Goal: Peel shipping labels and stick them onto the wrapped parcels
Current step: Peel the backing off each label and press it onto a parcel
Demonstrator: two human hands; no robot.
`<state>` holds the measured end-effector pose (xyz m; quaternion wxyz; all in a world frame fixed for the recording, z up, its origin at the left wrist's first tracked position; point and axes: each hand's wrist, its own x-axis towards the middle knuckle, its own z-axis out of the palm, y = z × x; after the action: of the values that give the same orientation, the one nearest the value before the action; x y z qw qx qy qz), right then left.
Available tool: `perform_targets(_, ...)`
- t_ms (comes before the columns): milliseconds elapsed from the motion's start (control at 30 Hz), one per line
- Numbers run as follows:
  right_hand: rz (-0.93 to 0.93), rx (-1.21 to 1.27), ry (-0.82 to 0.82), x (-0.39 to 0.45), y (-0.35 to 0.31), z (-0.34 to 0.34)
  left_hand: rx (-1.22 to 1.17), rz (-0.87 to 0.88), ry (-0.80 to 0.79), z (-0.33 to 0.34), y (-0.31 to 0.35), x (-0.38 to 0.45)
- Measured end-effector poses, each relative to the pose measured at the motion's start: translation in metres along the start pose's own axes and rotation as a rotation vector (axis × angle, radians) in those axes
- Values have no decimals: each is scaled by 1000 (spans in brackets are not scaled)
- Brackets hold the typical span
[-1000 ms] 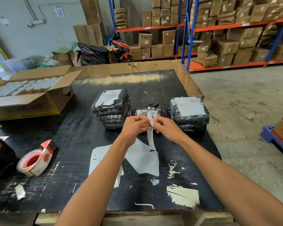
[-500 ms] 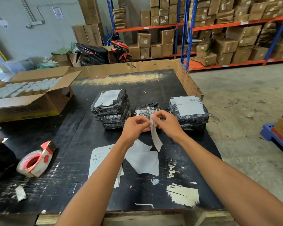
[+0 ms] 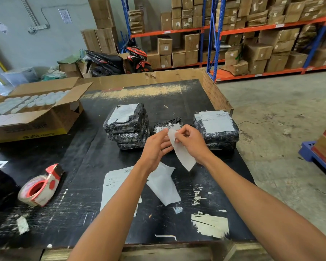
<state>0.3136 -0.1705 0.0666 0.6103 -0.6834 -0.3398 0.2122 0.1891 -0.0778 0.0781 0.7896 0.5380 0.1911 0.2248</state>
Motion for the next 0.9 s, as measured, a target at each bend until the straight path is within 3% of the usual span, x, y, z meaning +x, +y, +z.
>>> perform_targets(133,8,-33,-27,-2,4,2,127,58,143,5,-1,4)
perform_targets(300,86,22,35,0,5,6,170,42,197,4,-2,6)
perform_targets(467,283,446,200,9,11,1,35,32,266,-1,3,10)
perform_targets(567,365,555,322,12,19,-3,-70,-3,286,-8,9,11)
perform_targets(767,464,340,433,10,42,-11,-349,-47,406,-32,23,15)
perform_targets(900,584,291,598,2,56,-24,-472,-12,494,-48,32,12)
